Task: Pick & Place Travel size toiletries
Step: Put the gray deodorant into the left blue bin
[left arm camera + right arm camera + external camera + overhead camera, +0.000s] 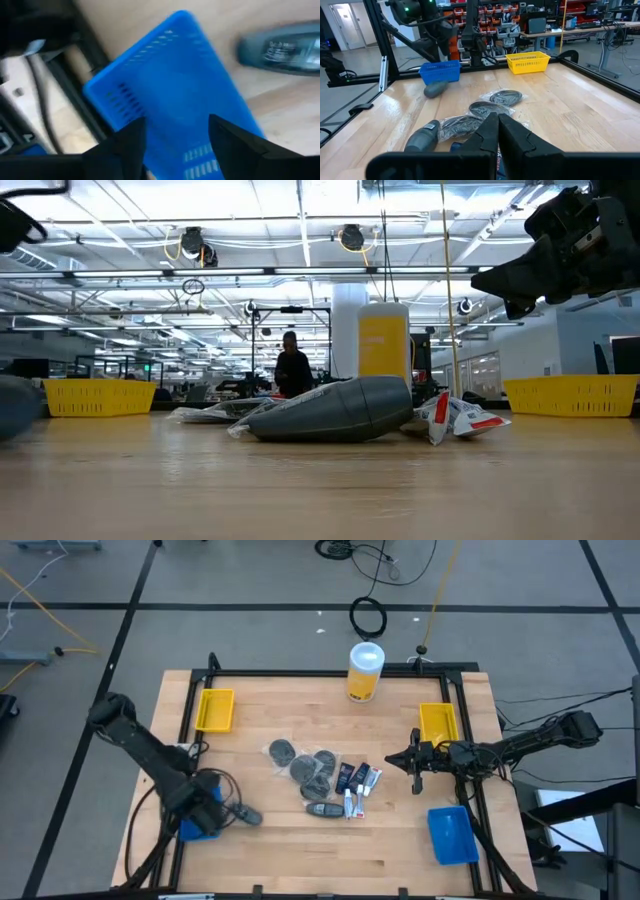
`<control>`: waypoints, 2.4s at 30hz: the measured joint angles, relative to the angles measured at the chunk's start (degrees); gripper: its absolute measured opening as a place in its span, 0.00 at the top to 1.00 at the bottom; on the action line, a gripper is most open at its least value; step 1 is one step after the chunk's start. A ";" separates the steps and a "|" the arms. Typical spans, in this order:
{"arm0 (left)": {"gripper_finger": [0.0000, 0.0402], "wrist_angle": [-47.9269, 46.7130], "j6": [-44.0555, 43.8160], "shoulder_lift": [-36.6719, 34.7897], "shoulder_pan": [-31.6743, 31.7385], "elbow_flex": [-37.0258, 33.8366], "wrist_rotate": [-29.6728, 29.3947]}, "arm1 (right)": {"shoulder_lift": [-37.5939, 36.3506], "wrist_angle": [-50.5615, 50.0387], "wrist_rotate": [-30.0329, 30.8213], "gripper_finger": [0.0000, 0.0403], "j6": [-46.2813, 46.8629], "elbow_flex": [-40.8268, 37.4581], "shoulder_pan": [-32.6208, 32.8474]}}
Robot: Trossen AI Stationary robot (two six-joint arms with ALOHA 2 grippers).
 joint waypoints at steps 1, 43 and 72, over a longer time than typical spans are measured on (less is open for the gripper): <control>0.51 -0.17 -1.77 -0.11 -1.26 0.00 -0.29 | 0.00 0.01 0.00 0.99 0.00 0.00 0.00; 0.24 40.52 45.75 11.61 2.71 -6.78 -29.60 | 0.00 0.04 0.15 0.99 0.04 0.00 0.00; 0.52 34.51 48.40 8.63 7.96 0.15 -14.66 | 0.02 0.02 0.13 0.99 0.04 0.01 0.00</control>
